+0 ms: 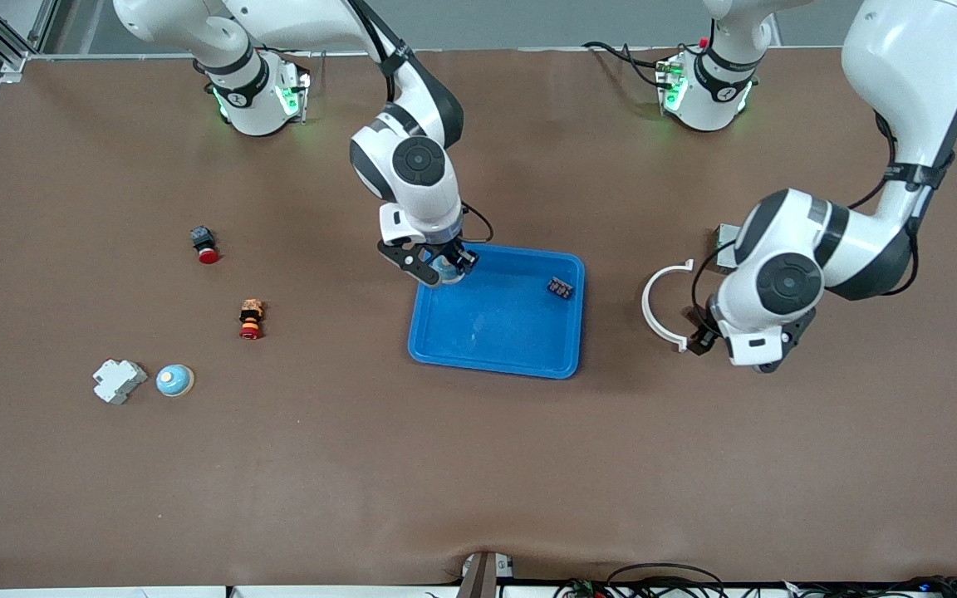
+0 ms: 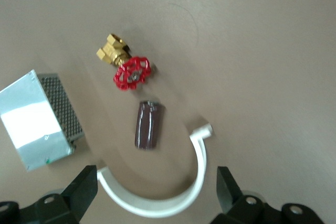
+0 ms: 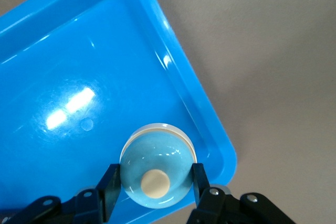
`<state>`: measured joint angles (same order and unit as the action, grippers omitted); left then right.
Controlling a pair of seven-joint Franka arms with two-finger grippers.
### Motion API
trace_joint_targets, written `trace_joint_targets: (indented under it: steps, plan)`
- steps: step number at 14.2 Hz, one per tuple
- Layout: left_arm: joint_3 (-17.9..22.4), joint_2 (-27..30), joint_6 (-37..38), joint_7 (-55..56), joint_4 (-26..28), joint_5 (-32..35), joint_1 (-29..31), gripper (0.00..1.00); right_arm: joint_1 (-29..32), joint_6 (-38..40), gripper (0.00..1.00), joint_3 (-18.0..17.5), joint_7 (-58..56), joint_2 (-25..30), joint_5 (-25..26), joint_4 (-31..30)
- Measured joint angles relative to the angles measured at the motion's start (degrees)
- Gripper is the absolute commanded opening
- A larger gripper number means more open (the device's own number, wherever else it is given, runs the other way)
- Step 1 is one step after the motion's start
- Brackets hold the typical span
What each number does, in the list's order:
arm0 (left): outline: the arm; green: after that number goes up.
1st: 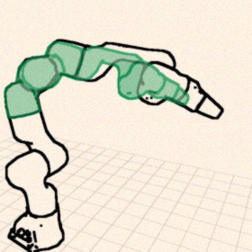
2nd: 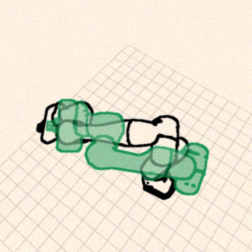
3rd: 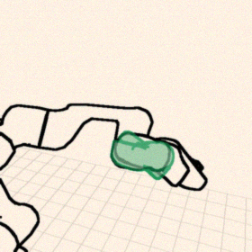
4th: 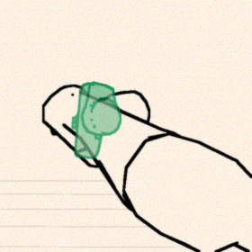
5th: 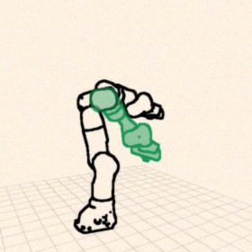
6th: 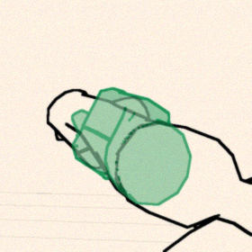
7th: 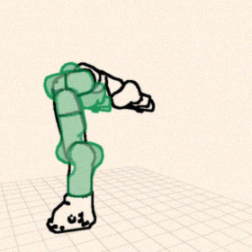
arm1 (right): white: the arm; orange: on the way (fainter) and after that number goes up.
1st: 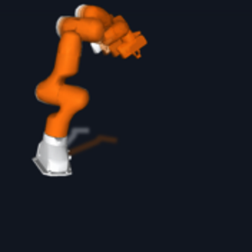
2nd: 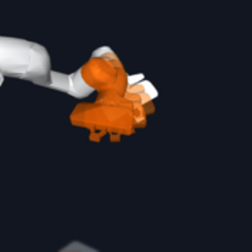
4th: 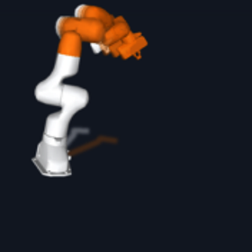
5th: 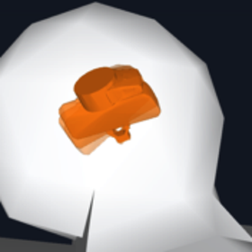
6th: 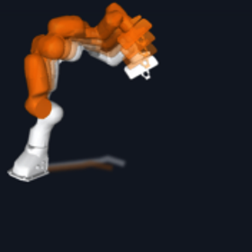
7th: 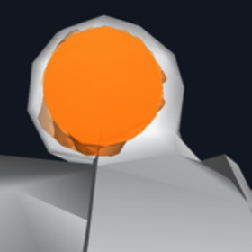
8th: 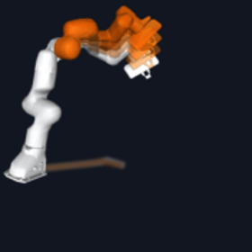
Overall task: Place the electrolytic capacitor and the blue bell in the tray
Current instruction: 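Lower the bell into the tray while the left gripper grasps the second capacitor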
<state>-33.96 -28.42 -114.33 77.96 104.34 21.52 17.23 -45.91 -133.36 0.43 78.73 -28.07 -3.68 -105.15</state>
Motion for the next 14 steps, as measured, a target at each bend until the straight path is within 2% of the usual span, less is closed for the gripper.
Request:
trace_joint_targets:
  steps: [4,11,13,14]
  plan:
    - [0.1,-3.0,-6.6,-0.3,4.1,3.7,3.3,1.0,-0.1,-1.4,0.0,0.1,0.4,-2.9,0.0,1.8]
    - [0.1,-6.5,-14.5,-0.3,8.7,6.2,5.3,0.79,-0.7,-4.5,0.0,0.1,2.7,-5.7,0.0,2.4]
    - [0.1,-6.7,-15.6,-0.3,9.9,6.7,5.5,0.55,-1.5,-4.5,0.0,0.1,3.9,-6.3,0.0,3.0]
    - [0.1,-6.8,-16.0,-0.3,10.3,7.0,5.7,0.33,-1.8,-4.5,0.0,0.1,4.2,-6.8,0.0,3.6]
